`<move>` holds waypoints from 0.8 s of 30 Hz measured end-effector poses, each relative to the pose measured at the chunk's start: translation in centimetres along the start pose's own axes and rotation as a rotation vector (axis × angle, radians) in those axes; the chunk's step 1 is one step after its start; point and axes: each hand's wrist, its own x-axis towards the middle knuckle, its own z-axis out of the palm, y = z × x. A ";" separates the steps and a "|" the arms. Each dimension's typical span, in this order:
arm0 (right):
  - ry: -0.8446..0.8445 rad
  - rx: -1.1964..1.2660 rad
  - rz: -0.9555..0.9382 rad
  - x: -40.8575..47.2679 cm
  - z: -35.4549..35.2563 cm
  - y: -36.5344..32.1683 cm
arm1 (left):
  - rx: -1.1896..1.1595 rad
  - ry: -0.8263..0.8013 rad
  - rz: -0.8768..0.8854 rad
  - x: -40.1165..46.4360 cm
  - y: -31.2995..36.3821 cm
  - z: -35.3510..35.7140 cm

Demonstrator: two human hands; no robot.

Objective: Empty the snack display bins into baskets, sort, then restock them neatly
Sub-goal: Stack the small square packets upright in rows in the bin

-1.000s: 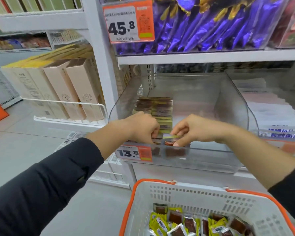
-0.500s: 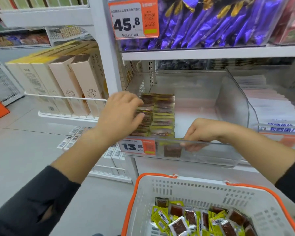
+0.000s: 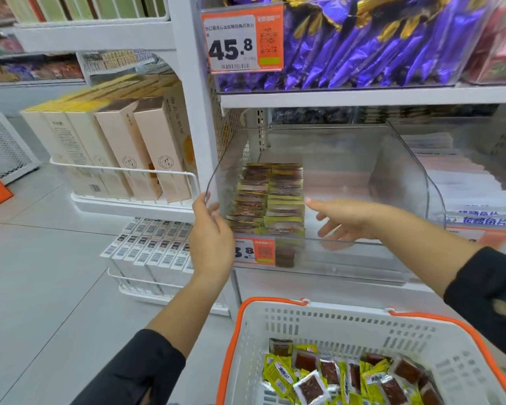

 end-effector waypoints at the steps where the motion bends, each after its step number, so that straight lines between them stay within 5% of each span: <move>1: -0.024 0.131 0.011 0.1 0.2 -0.1 | -0.005 0.006 -0.002 0.1 -0.1 0.1; 4: -0.175 0.444 0.003 0.0 1.8 -1.6 | -0.011 0.018 -0.016 0.3 -0.2 0.2; 10: -0.116 0.418 -0.047 1.5 3.3 -2.3 | -0.022 -0.005 -0.009 0.4 -0.3 0.2; 14: 0.204 0.237 -0.143 0.4 2.8 -1.0 | -0.018 -0.047 -0.063 0.2 0.2 -0.3; 17: 0.557 0.246 -0.523 -2.0 2.4 0.3 | -0.090 0.050 -0.016 -1.2 0.9 -0.6; 21: 0.591 0.526 -0.844 -6.4 5.0 4.7 | -0.248 0.267 0.012 -4.4 1.9 0.4; 24: 0.601 0.505 -0.815 -6.6 9.0 10.8 | -0.486 0.464 -0.058 -8.4 0.6 2.3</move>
